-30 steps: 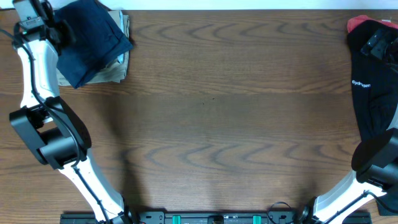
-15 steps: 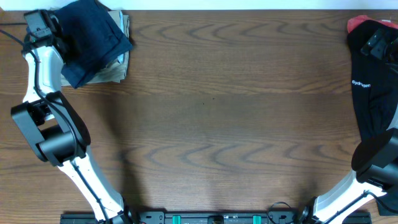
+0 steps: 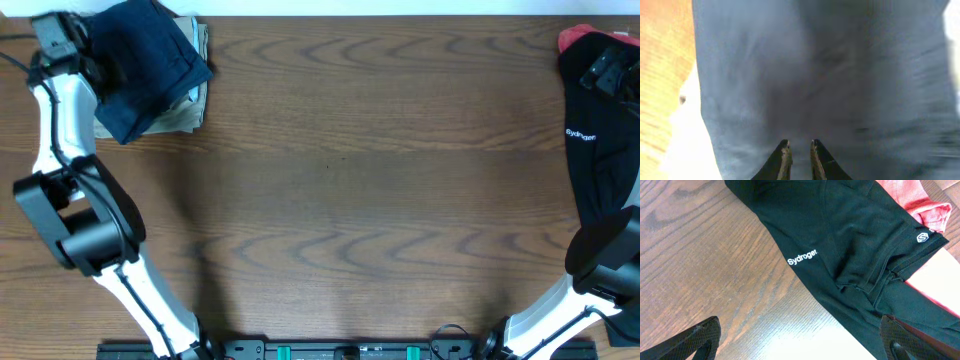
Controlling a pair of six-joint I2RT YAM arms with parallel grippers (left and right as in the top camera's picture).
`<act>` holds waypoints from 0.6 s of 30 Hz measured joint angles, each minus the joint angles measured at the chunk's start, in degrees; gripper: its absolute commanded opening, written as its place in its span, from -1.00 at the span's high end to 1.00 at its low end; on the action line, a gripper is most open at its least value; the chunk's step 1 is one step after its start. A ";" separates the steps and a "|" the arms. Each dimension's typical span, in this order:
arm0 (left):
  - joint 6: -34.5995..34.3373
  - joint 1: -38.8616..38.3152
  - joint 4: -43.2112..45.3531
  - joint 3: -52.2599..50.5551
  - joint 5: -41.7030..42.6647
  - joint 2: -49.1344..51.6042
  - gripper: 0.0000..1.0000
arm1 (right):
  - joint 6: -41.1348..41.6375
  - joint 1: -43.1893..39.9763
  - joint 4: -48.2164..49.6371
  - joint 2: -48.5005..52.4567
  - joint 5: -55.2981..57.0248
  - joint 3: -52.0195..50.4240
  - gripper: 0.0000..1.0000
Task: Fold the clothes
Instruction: 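Lower the shorts onto the stack and open the left gripper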
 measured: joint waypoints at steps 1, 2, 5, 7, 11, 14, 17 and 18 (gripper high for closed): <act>-0.24 -0.50 0.98 0.00 0.81 -1.22 0.66 | 0.00 0.00 0.02 0.00 0.00 0.00 -0.99; -0.50 -1.22 1.99 0.00 1.90 -2.47 0.56 | 0.00 0.00 0.02 0.00 0.00 0.00 -0.98; -1.25 -3.67 3.58 0.02 4.15 -4.68 0.44 | 0.02 0.00 0.02 0.00 0.00 0.00 -0.99; -1.40 -5.57 4.22 0.02 4.92 -4.66 0.35 | 0.02 0.00 0.02 0.00 0.00 0.02 -0.99; -1.70 -8.79 4.66 0.02 6.01 -1.75 0.31 | 0.02 0.00 0.02 0.00 0.00 0.00 -0.99; -1.75 -9.94 4.66 0.02 6.23 2.01 0.26 | 0.00 0.00 0.02 0.00 0.00 0.00 -0.99; -1.79 -10.10 4.39 0.02 6.23 6.34 0.25 | 0.02 0.00 0.02 0.00 0.00 0.00 -0.99; -1.77 -9.97 4.15 0.00 6.25 7.76 0.24 | 0.00 0.00 0.02 0.00 0.00 0.00 -0.99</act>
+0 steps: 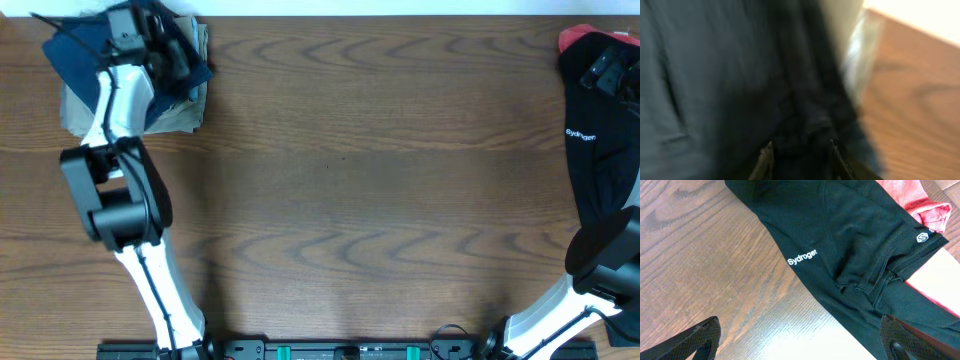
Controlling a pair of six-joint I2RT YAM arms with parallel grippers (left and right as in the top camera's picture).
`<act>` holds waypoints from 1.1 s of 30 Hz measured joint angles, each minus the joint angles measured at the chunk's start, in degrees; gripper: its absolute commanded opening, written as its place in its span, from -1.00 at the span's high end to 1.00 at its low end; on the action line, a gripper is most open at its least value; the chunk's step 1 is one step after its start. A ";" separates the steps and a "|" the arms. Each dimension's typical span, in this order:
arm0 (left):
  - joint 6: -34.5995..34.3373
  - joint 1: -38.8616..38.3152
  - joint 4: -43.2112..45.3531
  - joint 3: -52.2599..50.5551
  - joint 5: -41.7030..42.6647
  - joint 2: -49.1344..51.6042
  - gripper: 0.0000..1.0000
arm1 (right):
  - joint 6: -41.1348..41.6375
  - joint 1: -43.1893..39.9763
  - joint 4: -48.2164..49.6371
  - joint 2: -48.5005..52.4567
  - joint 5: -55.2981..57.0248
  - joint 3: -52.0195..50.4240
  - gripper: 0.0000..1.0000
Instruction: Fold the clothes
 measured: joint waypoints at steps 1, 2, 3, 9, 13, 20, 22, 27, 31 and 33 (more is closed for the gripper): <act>0.00 0.11 -0.31 0.00 0.00 0.94 0.24 | 0.02 0.00 0.00 0.00 0.00 0.00 -0.99; 0.00 0.24 -0.81 -0.02 0.02 1.81 0.25 | 0.02 0.00 -0.02 0.00 0.00 0.00 -0.99; 0.00 0.35 -1.07 -0.04 0.22 2.08 0.25 | 0.02 0.00 -0.02 0.00 0.00 0.00 -0.99; 0.02 0.52 -6.56 -0.04 0.87 -0.37 0.24 | 0.00 0.00 -0.02 0.00 0.00 0.00 -0.98; 0.00 0.68 -12.24 -0.09 2.67 -4.61 0.25 | 0.02 0.00 -0.02 0.00 0.00 0.00 -0.98; 0.02 0.81 -27.71 -0.13 9.62 -18.23 -0.06 | 0.00 0.00 0.00 0.00 0.00 0.00 -0.99; -0.07 0.81 -33.44 -0.11 11.63 -22.38 -0.10 | 0.00 0.00 -0.04 0.00 0.00 0.00 -0.99; -0.04 0.81 -48.89 -0.13 14.38 -30.53 -0.11 | 0.02 0.00 -0.02 0.00 0.00 0.00 -0.98; 1.46 0.52 -56.74 -0.20 14.91 -35.36 -0.10 | 0.02 0.00 -0.04 0.00 0.00 0.00 -0.98; 2.91 -0.28 -59.12 -0.55 14.99 -39.39 -0.10 | 0.02 0.00 -0.02 0.00 0.00 0.00 -0.98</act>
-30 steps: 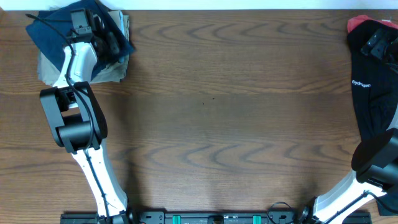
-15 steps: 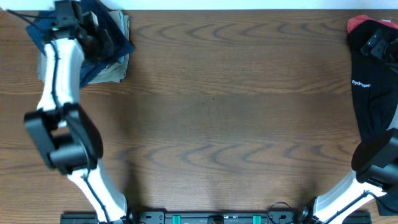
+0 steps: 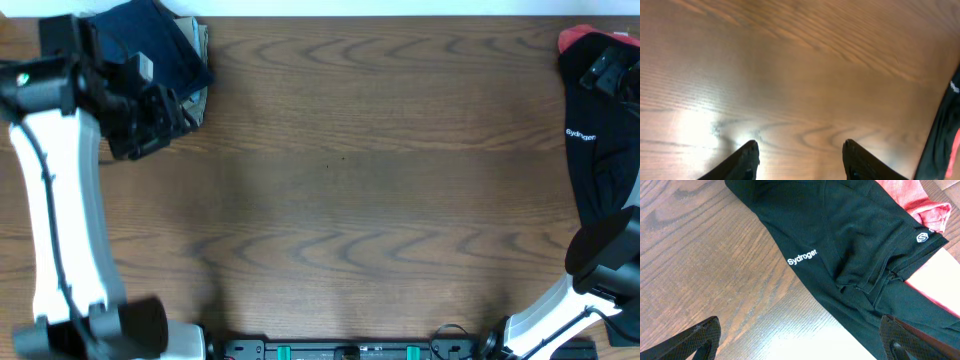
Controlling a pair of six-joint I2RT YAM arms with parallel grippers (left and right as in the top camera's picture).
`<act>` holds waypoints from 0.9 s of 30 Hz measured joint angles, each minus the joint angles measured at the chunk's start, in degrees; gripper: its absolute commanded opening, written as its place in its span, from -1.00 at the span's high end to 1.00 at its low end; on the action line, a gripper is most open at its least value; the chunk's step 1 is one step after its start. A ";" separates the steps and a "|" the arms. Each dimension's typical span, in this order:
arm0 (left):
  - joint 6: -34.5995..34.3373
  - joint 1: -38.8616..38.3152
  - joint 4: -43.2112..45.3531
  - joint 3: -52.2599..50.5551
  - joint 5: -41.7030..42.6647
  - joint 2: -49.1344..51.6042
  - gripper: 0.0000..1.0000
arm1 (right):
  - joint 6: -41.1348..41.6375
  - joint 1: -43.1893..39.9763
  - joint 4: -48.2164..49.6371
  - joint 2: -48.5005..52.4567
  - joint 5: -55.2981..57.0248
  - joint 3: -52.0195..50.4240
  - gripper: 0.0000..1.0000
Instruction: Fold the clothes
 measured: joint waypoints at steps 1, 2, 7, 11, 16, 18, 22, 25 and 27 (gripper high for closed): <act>0.59 -0.57 -0.57 -0.37 -0.02 -1.75 -0.11 | 0.00 0.00 0.00 0.00 0.00 0.00 -0.98; 1.09 -1.49 -0.98 -1.03 -0.02 -4.39 -0.12 | 0.00 0.00 0.00 0.00 0.00 0.00 -0.99; 3.17 -7.23 -3.04 -5.77 0.63 -18.40 -0.96 | 0.00 0.00 0.00 0.00 0.00 0.00 -0.98; 3.56 -9.88 -4.68 -9.86 0.81 -28.17 -0.96 | 0.00 0.00 0.02 0.00 0.00 0.00 -0.98; 3.58 -10.19 -5.16 -10.75 0.81 -35.32 -0.96 | 0.00 0.00 0.02 0.00 0.00 0.00 -0.99; 3.58 -10.19 -5.27 -10.84 0.81 -37.64 -0.96 | 0.00 0.00 0.00 0.00 0.00 0.00 -0.98; 3.58 -10.19 -6.67 -10.88 0.81 -41.31 -0.96 | -0.02 0.00 0.02 0.00 0.00 0.00 -0.98; 3.58 -10.19 -8.07 -11.06 0.81 -43.04 -0.96 | 0.00 0.00 0.00 0.00 0.00 0.00 -0.99; 3.61 -10.19 -7.89 -11.61 0.81 -43.67 -0.96 | -0.02 0.00 0.00 0.00 0.00 0.00 -0.98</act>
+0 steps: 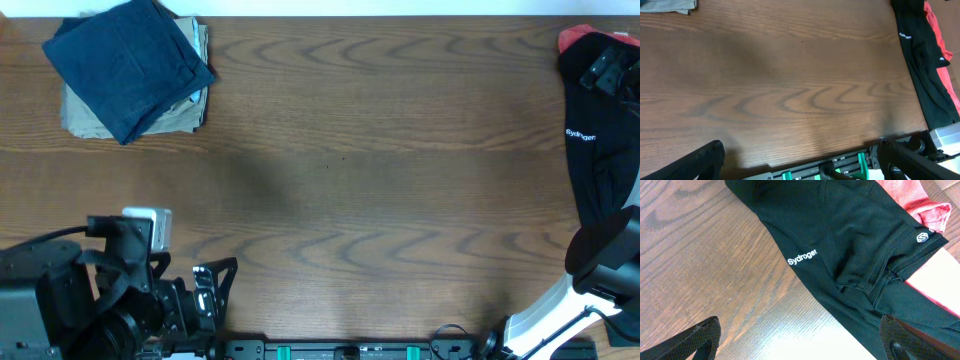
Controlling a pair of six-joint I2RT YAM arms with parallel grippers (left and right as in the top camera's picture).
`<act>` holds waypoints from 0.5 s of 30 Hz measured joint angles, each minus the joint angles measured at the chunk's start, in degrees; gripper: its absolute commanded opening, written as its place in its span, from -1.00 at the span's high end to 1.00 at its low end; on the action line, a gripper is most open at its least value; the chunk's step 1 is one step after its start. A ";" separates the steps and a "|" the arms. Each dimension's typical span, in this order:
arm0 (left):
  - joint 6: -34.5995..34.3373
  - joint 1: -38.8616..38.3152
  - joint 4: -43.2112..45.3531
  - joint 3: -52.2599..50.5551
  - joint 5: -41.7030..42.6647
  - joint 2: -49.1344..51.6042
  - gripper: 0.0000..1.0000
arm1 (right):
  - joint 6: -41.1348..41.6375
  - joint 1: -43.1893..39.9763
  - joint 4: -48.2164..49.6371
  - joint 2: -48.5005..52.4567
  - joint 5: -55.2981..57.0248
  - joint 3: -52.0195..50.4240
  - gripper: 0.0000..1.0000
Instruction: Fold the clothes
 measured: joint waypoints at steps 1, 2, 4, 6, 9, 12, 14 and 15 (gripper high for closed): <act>0.22 0.00 0.70 -0.68 0.00 -0.17 -0.96 | 0.02 0.00 0.00 0.00 0.00 0.00 -0.99; 0.28 0.00 1.86 -1.66 0.00 -0.31 -0.95 | 0.00 0.00 0.00 0.00 0.00 0.00 -0.99; 0.96 0.00 6.19 -5.05 0.02 -0.72 -0.96 | 0.02 0.00 0.00 0.00 0.00 0.00 -0.98; 2.60 0.00 14.49 -10.56 0.00 -1.97 -0.96 | 0.00 0.00 0.02 0.00 0.02 0.00 -0.99; 6.19 0.00 26.29 -20.46 0.00 -5.29 -0.96 | 0.02 0.00 0.02 0.00 0.02 -0.04 -0.99; 10.58 0.00 39.63 -32.35 0.02 -11.10 -0.96 | 0.00 0.00 0.02 0.00 0.02 -0.04 -0.99; 13.51 0.00 48.76 -40.52 -0.11 -16.26 -0.96 | 0.02 0.00 0.00 0.00 0.02 -0.07 -0.98; 14.25 0.00 51.58 -43.25 -0.02 -18.18 -0.96 | 0.00 0.00 0.02 0.00 0.00 -0.07 -0.99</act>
